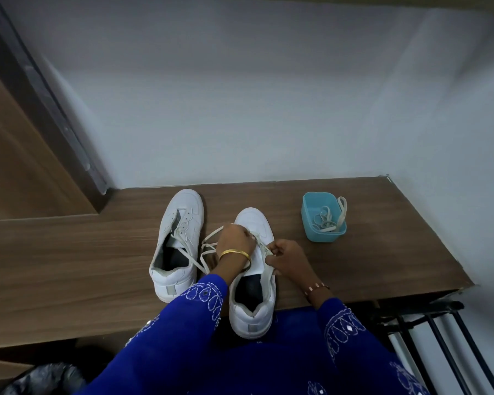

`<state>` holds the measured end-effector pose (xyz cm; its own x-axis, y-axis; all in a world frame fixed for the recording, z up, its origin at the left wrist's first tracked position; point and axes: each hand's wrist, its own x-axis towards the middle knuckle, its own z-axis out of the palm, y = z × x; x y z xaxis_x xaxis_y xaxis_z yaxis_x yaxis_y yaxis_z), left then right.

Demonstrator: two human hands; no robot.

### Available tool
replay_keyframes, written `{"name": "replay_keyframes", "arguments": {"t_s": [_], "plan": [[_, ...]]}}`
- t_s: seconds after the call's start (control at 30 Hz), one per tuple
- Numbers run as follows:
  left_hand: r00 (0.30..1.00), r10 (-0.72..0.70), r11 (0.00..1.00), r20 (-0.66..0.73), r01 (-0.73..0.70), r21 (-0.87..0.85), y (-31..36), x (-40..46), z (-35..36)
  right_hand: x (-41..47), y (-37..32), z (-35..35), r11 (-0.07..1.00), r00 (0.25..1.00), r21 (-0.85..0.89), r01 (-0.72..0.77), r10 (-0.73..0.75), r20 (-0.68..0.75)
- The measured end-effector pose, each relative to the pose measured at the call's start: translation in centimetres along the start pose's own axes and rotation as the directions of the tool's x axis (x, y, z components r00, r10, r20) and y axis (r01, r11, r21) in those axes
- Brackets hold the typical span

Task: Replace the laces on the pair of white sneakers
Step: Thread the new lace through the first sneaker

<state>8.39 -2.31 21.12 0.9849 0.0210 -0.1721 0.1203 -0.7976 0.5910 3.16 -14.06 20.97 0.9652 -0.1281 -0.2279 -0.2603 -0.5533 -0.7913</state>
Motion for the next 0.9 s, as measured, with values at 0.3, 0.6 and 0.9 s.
{"name": "replay_keyframes", "arguments": {"t_s": [0.3,0.6,0.9], "plan": [[0.986,-0.153,0.930,0.063,0.166,-0.329,-0.22,-0.16,0.39,0.33,0.45,0.22,0.999,1.000,0.045,-0.009,0.009,-0.003],[0.989,-0.112,0.968,0.097,0.131,-0.216,-0.45,-0.01,0.32,0.19,0.05,0.20,0.999,1.000,0.052,-0.002,0.003,-0.014],[0.986,-0.109,0.958,0.128,0.139,-0.251,-0.78,0.58,0.47,-0.01,-0.15,0.17,0.999,0.999,0.031,0.024,-0.023,-0.026]]}}
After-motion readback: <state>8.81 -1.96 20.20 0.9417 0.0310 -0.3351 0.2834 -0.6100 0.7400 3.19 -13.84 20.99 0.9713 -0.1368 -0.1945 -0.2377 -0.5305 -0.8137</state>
